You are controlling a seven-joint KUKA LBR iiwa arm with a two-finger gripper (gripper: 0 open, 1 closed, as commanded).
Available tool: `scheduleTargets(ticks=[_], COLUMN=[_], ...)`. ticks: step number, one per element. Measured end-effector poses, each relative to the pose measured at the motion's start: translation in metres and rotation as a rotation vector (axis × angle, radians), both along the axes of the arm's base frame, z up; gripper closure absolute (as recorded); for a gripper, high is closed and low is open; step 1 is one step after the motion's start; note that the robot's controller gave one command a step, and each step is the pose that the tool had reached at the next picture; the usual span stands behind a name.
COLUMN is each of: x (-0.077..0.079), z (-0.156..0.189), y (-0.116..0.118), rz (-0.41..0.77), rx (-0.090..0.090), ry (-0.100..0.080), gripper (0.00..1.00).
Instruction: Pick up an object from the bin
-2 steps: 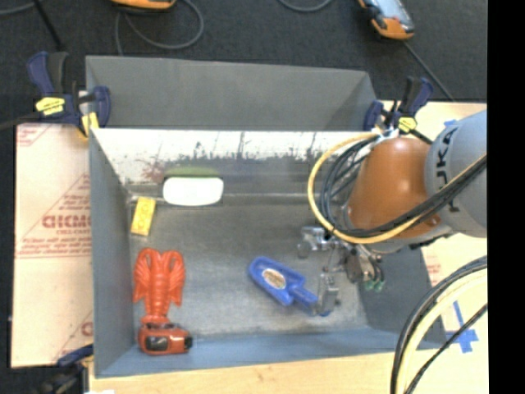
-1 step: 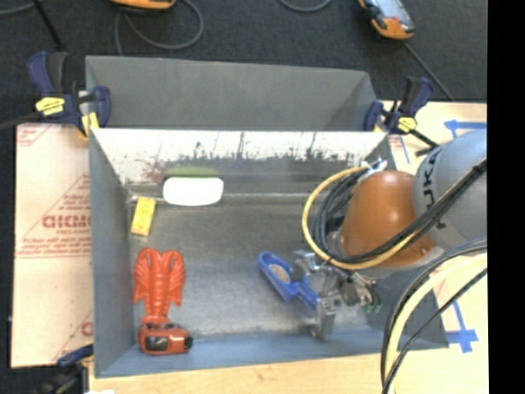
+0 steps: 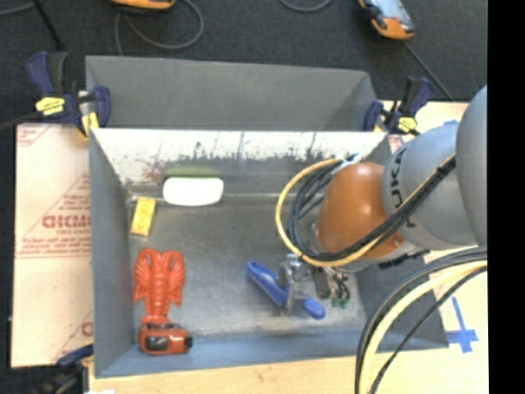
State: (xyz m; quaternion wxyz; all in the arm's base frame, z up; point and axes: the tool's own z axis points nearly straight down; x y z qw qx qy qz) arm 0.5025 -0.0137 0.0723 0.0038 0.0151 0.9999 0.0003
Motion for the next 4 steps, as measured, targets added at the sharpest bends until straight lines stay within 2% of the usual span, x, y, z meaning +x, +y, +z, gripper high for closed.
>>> scheduleTargets(ticks=[1, 2, 3, 4], x=[0.0, 0.007, 0.007, 0.007], z=[0.0, 0.088, 0.088, 0.093], y=[0.0, -0.003, -0.003, -0.003], rz=[0.001, -0.021, -0.02, -0.019], rx=[0.0, -0.001, -0.001, -0.001], ry=[0.0, 0.005, 0.005, 0.012], gripper=[1.0, 1.0, 1.0, 1.0])
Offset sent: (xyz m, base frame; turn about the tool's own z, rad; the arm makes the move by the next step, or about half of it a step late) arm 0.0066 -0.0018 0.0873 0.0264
